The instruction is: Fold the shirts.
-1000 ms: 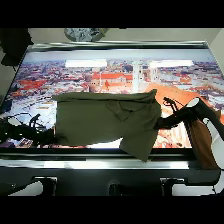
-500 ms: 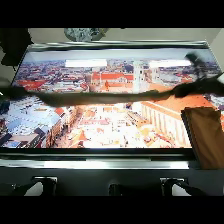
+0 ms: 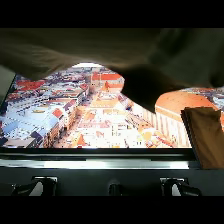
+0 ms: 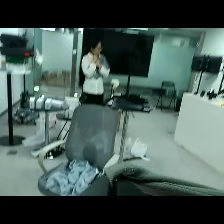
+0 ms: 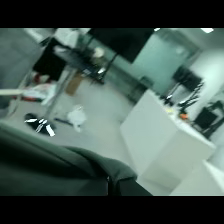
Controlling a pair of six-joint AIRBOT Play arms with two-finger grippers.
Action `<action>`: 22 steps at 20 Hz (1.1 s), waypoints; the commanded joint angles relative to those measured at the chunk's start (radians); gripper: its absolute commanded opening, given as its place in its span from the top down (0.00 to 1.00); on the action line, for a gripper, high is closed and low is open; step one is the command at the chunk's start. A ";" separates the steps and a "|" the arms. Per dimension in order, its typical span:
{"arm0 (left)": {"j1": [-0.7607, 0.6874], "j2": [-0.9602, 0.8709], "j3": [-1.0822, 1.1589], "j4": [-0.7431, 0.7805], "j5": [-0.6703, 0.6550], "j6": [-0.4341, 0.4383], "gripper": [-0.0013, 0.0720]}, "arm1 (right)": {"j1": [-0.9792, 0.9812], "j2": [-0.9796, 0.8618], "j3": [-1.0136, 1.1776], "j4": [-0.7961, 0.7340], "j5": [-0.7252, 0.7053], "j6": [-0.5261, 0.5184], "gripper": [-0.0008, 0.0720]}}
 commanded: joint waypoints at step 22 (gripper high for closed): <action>-0.046 -0.983 -0.259 0.069 -0.179 0.021 0.95 | 0.118 -1.178 -0.060 0.130 0.197 0.245 0.93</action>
